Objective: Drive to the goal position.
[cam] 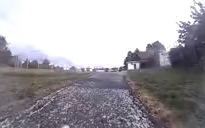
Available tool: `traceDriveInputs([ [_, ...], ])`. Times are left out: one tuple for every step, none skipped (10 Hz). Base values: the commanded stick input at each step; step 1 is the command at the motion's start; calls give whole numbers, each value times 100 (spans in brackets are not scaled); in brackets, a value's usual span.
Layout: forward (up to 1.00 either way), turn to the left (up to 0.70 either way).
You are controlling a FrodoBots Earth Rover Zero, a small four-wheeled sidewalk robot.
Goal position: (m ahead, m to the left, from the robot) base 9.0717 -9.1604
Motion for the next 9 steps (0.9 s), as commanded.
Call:
traceDriveInputs([
  [60, -15],
  [60, -15],
  [60, -15],
  [60, -15],
  [60, -15],
  [60, -15],
  [60, -15],
  [60, -15],
  [60, -15],
])
